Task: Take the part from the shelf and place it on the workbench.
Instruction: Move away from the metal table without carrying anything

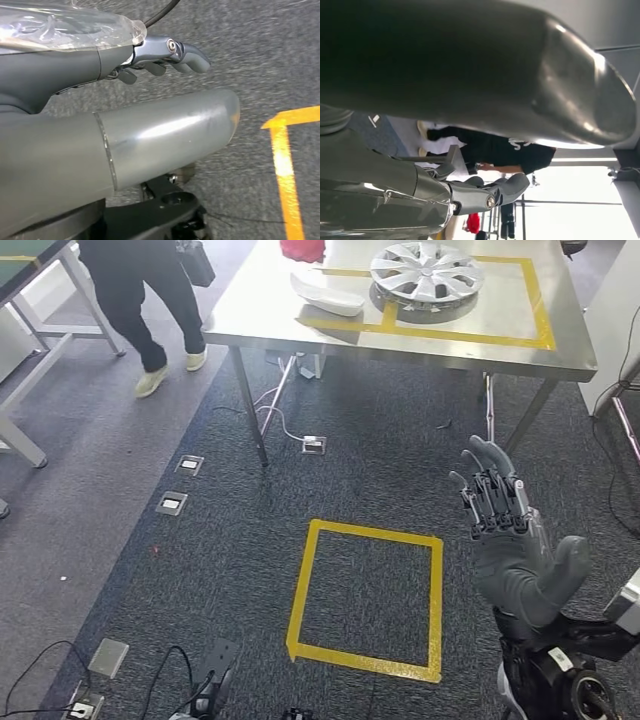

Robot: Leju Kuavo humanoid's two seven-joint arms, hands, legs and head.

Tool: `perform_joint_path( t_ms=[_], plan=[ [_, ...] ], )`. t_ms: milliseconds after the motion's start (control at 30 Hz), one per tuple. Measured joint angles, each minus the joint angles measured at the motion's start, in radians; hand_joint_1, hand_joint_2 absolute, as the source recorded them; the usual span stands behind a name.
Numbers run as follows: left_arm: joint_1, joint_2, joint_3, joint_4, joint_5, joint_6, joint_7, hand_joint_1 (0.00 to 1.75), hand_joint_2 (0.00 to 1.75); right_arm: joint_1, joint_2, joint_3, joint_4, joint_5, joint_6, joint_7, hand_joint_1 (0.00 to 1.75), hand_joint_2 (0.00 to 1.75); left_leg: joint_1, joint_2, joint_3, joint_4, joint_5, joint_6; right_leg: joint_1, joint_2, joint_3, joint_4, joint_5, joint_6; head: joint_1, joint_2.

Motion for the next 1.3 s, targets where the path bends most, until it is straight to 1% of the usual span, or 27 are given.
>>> perform_joint_path(
  t_ms=[33,67,133,167,200,267,300,333,367,433,467,500,533,600,633,667,767,833,933,967,1000,1033,1100,1167,1200,1267,1300],
  plan=[
    [0.001,0.001,0.0,0.0,0.002,0.0,-0.001,0.0,0.0,0.0,0.001,0.0,0.002,0.0,0.0,0.0,0.0,0.0,0.0,0.0,0.033,-0.039,0.027,0.003,0.001,0.0,-0.011,0.002,0.007,0.002,0.0,0.0],
    [0.001,0.002,0.0,0.0,0.003,0.0,-0.002,0.0,0.0,0.0,0.001,0.0,0.003,0.0,0.0,0.0,0.0,0.0,0.0,0.0,0.084,-0.109,0.055,0.006,0.001,0.001,-0.02,0.005,0.014,0.004,-0.001,0.0],
    [0.0,0.003,0.0,0.0,0.004,0.0,-0.004,0.0,0.0,0.0,0.001,0.0,0.005,0.0,0.0,0.0,0.0,0.0,-0.004,-0.001,0.177,-0.255,0.074,0.016,0.004,0.001,-0.032,0.01,0.025,0.013,-0.003,0.0],
    [-0.001,0.003,0.0,0.0,0.004,0.0,-0.004,0.0,0.0,-0.001,0.001,-0.001,0.006,0.0,0.0,-0.001,0.0,0.0,-0.007,-0.002,0.201,-0.299,0.073,0.022,0.005,0.001,-0.035,0.012,0.03,0.019,-0.003,0.0],
    [0.0,0.003,0.0,0.0,0.004,0.0,-0.005,0.0,0.0,-0.001,0.001,-0.001,0.006,0.0,0.0,-0.001,0.0,0.0,-0.009,-0.003,0.207,-0.316,0.069,0.027,0.006,0.001,-0.037,0.011,0.036,0.024,-0.003,0.0],
    [0.002,0.003,0.0,0.0,0.003,0.0,-0.006,0.0,0.0,0.0,0.001,-0.002,0.008,0.0,0.0,-0.002,0.0,0.0,-0.007,-0.003,0.199,-0.32,0.078,0.04,0.006,0.002,-0.04,0.014,0.041,0.035,-0.002,0.0],
    [0.002,0.003,0.0,0.0,0.003,0.0,-0.006,0.0,0.0,0.001,0.001,-0.003,0.009,0.0,0.0,-0.002,0.0,0.0,-0.005,-0.002,0.194,-0.321,0.085,0.047,0.005,0.003,-0.048,0.028,0.027,0.039,0.001,0.0],
    [0.002,0.003,0.0,0.0,0.003,0.0,-0.007,0.0,0.0,0.002,0.001,-0.005,0.009,0.0,-0.001,-0.003,0.0,0.0,-0.002,0.0,0.188,-0.324,0.092,0.054,0.004,0.004,-0.063,0.064,-0.005,0.043,0.004,0.0],
    [0.002,0.003,0.0,0.0,0.002,0.0,-0.007,0.0,0.0,0.003,0.001,-0.006,0.01,0.0,-0.001,-0.003,0.0,0.0,-0.002,0.001,0.18,-0.325,0.099,0.058,0.002,0.005,-0.085,0.123,-0.049,0.047,0.007,0.0],
    [0.004,0.003,0.0,0.0,0.001,0.0,-0.01,0.0,0.0,0.006,0.001,-0.007,0.011,0.0,-0.002,-0.003,0.0,0.0,-0.003,0.002,0.162,-0.324,0.113,0.062,0.001,0.004,-0.129,0.265,-0.132,0.053,0.01,0.0],
    [0.005,0.002,0.0,0.0,0.001,0.0,-0.011,0.0,0.0,0.009,0.001,-0.008,0.013,0.0,-0.003,-0.004,0.0,0.0,-0.004,0.003,0.154,-0.323,0.118,0.062,0.0,0.004,-0.137,0.309,-0.148,0.054,0.01,0.0],
    [0.006,0.002,0.0,0.0,0.001,0.0,-0.013,0.0,0.0,0.011,0.001,-0.008,0.014,0.0,-0.004,-0.004,0.0,0.0,-0.004,0.004,0.147,-0.321,0.123,0.061,0.0,0.004,-0.124,0.313,-0.143,0.055,0.011,0.0],
    [0.007,0.002,0.0,0.0,0.0,0.0,-0.014,0.0,0.0,0.013,0.001,-0.009,0.015,0.0,-0.005,-0.004,0.0,0.0,-0.004,0.005,0.142,-0.319,0.126,0.06,0.001,0.004,-0.09,0.274,-0.12,0.053,0.011,0.0],
    [0.007,0.002,0.0,0.0,0.0,0.0,-0.018,0.0,0.0,0.013,0.001,-0.013,0.016,0.0,-0.007,-0.004,0.0,0.0,-0.006,0.007,0.136,-0.314,0.13,0.057,0.003,-0.004,0.013,0.118,-0.072,0.045,0.011,0.0],
    [0.008,0.001,0.0,0.0,0.0,0.0,-0.019,0.0,0.0,0.013,0.001,-0.015,0.016,0.0,-0.008,-0.005,0.0,0.0,-0.007,0.009,0.134,-0.313,0.132,0.053,0.006,-0.009,0.052,0.054,-0.059,0.039,0.011,0.0],
    [0.008,0.001,0.0,0.0,0.0,0.0,-0.02,0.0,0.0,0.012,0.001,-0.016,0.016,0.0,-0.008,-0.005,0.0,0.0,-0.008,0.011,0.134,-0.311,0.135,0.048,0.009,-0.012,0.072,0.014,-0.057,0.034,0.011,0.0],
    [0.008,-0.001,0.0,0.0,-0.001,0.0,-0.021,0.0,0.0,0.013,0.002,-0.019,0.016,0.0,-0.01,-0.006,0.0,0.0,-0.008,0.019,0.132,-0.309,0.14,0.031,0.011,-0.005,0.071,-0.007,-0.052,0.018,0.011,0.0],
    [0.007,-0.001,0.0,0.0,-0.002,0.001,-0.022,0.0,0.0,0.013,0.002,-0.021,0.016,0.0,-0.011,-0.006,0.0,0.0,-0.008,0.015,0.112,-0.268,0.107,0.019,0.004,0.001,0.066,-0.015,-0.039,0.005,0.009,0.0],
    [0.009,0.0,0.0,0.0,-0.003,0.001,-0.022,0.0,0.0,0.017,0.003,-0.021,0.016,0.0,-0.016,-0.003,0.0,0.0,-0.006,0.006,0.024,-0.068,-0.003,0.008,0.002,0.01,0.05,-0.017,-0.027,-0.004,0.003,0.0],
    [0.01,0.0,0.0,0.0,-0.003,0.001,-0.022,0.0,0.0,0.019,0.003,-0.021,0.016,0.001,-0.018,-0.002,0.0,0.0,-0.005,0.006,0.001,-0.015,-0.021,0.006,0.002,0.014,0.045,-0.017,-0.024,-0.004,0.002,0.0],
    [0.012,0.0,0.0,0.0,-0.003,0.001,-0.022,0.0,0.0,0.021,0.004,-0.021,0.016,0.001,-0.018,-0.002,0.0,0.0,-0.003,0.006,-0.003,0.002,-0.017,0.005,0.002,0.02,0.041,-0.016,-0.021,-0.003,0.002,0.0],
    [0.013,0.0,0.0,0.0,-0.003,0.001,-0.022,0.0,0.0,0.022,0.004,-0.021,0.016,0.002,-0.019,-0.001,0.0,0.0,-0.002,0.005,0.013,-0.025,0.006,0.005,0.001,0.026,0.039,-0.016,-0.019,-0.001,0.001,0.0],
    [0.013,0.002,0.0,0.0,-0.003,0.001,-0.022,0.0,0.0,0.023,0.004,-0.021,0.016,0.002,-0.02,-0.001,0.0,0.0,0.003,-0.008,0.095,-0.172,0.073,0.007,0.001,0.038,0.035,-0.011,-0.018,0.004,0.001,0.0],
    [0.012,0.003,0.0,0.0,-0.003,0.001,-0.022,0.0,0.0,0.023,0.004,-0.022,0.016,0.002,-0.023,0.0,0.0,0.0,0.004,-0.027,0.155,-0.284,0.108,0.012,0.003,0.049,0.029,-0.002,-0.019,0.012,0.001,0.0],
    [0.013,0.003,0.0,0.0,-0.003,0.001,-0.022,0.0,0.0,0.023,0.004,-0.022,0.016,0.002,-0.024,0.0,0.0,0.0,0.003,-0.032,0.163,-0.302,0.107,0.016,0.004,0.055,0.026,0.001,-0.019,0.018,0.002,0.0],
    [0.013,0.001,0.0,0.0,-0.003,0.001,-0.022,0.0,0.0,0.023,0.004,-0.023,0.016,0.003,-0.026,0.0,0.0,0.0,0.004,-0.024,0.159,-0.305,0.106,0.026,0.003,0.063,0.02,0.006,-0.019,0.029,0.003,0.0],
    [0.012,0.001,0.0,0.0,-0.003,0.001,-0.022,0.0,0.0,0.024,0.004,-0.023,0.016,0.003,-0.027,0.0,0.0,0.0,0.005,-0.019,0.158,-0.307,0.107,0.031,0.003,0.059,0.015,0.017,-0.027,0.035,0.005,0.0]
  ],
)
